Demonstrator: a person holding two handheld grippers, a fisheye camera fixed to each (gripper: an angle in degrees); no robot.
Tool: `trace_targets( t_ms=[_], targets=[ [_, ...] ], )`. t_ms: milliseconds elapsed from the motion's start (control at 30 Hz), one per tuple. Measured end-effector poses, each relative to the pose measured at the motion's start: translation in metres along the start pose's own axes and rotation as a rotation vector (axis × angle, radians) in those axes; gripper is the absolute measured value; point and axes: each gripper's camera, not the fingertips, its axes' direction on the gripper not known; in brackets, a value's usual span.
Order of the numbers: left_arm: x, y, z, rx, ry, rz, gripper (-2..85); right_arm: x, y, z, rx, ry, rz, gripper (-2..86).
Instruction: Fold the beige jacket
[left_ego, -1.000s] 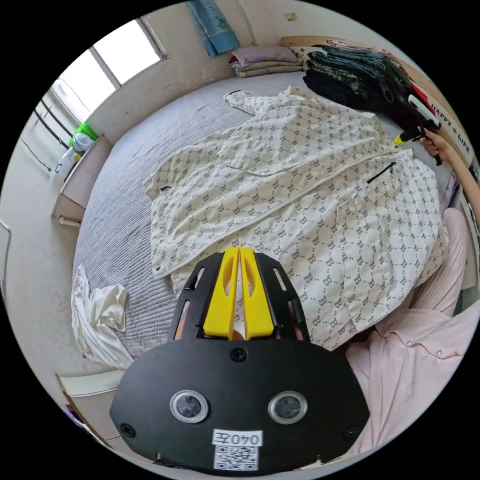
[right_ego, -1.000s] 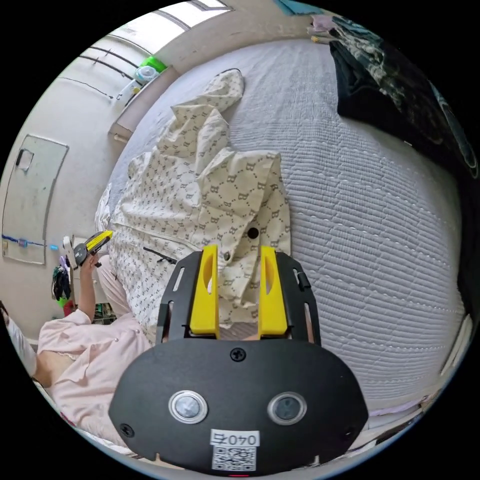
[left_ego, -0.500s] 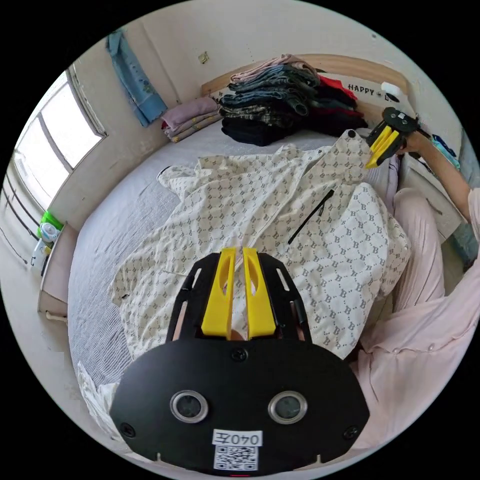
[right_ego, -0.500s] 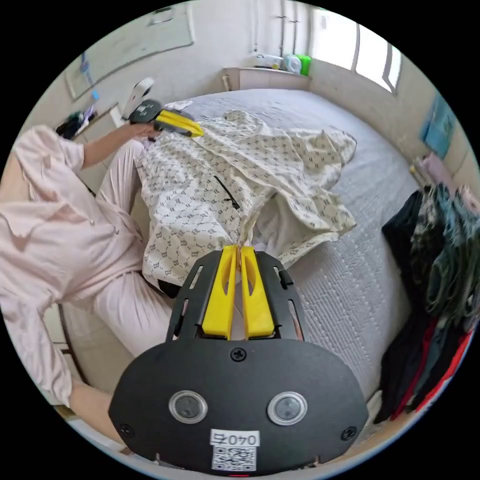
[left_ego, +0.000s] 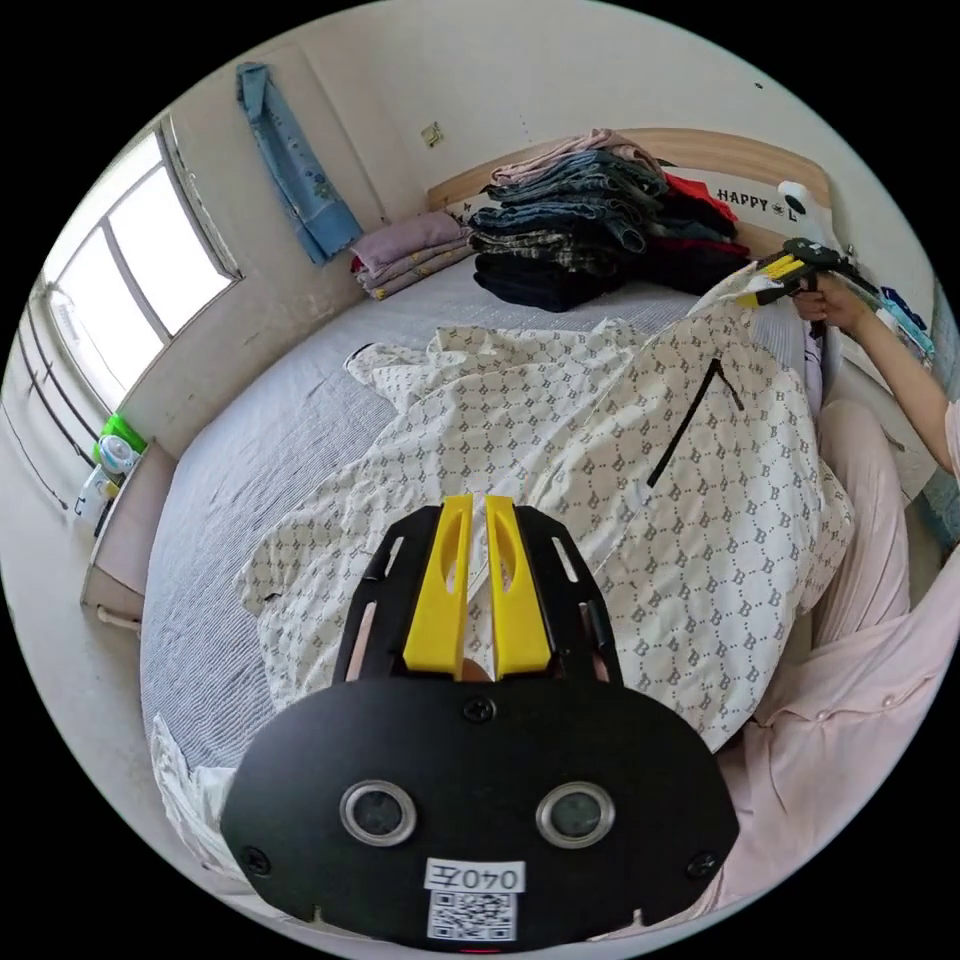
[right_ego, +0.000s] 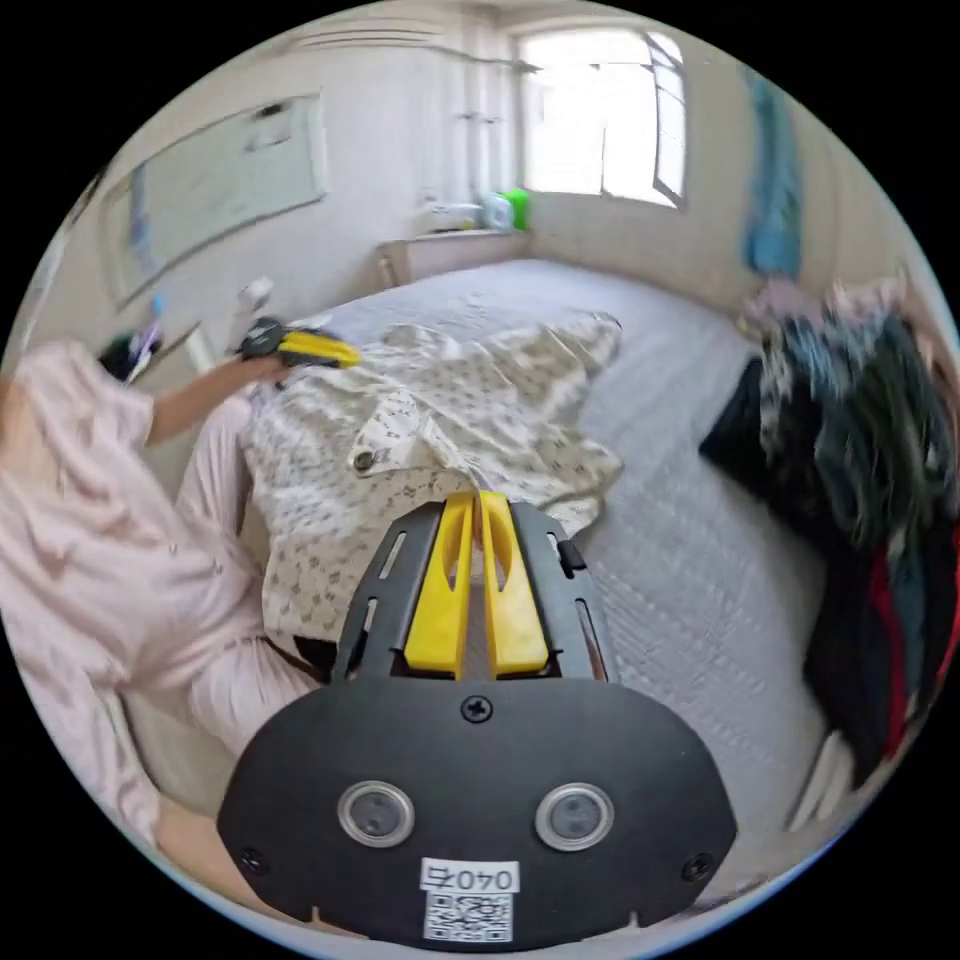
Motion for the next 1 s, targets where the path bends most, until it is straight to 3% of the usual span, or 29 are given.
trace_targets(
  t_ms=[33,133,233,300,367,433,500,600,700,733,1000],
  targets=[
    [-0.012,0.008,-0.001,-0.015,-0.017,-0.049,-1.5,0.029,-0.003,0.035,-0.108,-0.003,0.162,2.9],
    [-0.040,0.035,-0.010,-0.054,-0.070,-0.140,-1.5,0.060,-0.009,0.105,-0.365,0.101,0.351,8.3],
    [-0.065,0.074,-0.028,-0.099,-0.148,-0.194,-1.3,0.034,-0.035,0.090,-0.202,0.362,0.339,11.5],
    [-0.079,0.100,-0.034,-0.150,-0.167,-0.225,-0.8,-0.002,-0.060,0.088,-0.116,0.411,0.221,12.7],
    [-0.100,0.135,-0.033,-0.232,-0.156,-0.306,1.0,-0.041,-0.089,0.112,-0.143,0.304,0.035,13.6],
    [-0.117,0.158,-0.031,-0.266,-0.089,-0.406,2.3,-0.094,-0.121,0.168,-0.255,0.074,-0.178,14.3],
    [-0.133,0.177,-0.030,-0.255,-0.027,-0.521,3.1,-0.131,-0.135,0.214,-0.327,0.015,-0.310,13.5],
    [-0.146,0.195,-0.026,-0.220,0.019,-0.602,3.9,-0.178,-0.145,0.286,-0.432,0.113,-0.425,11.4],
    [-0.154,0.202,-0.013,-0.286,-0.063,-0.634,3.6,-0.206,-0.141,0.331,-0.514,0.234,-0.456,5.0],
    [-0.153,0.204,-0.009,-0.302,-0.055,-0.629,1.7,-0.223,-0.134,0.328,-0.457,0.276,-0.499,0.8],
    [-0.102,0.221,-0.078,-0.098,-0.204,-0.586,-0.8,-0.323,-0.039,0.297,-0.273,0.553,-0.810,-0.9]
  ],
)
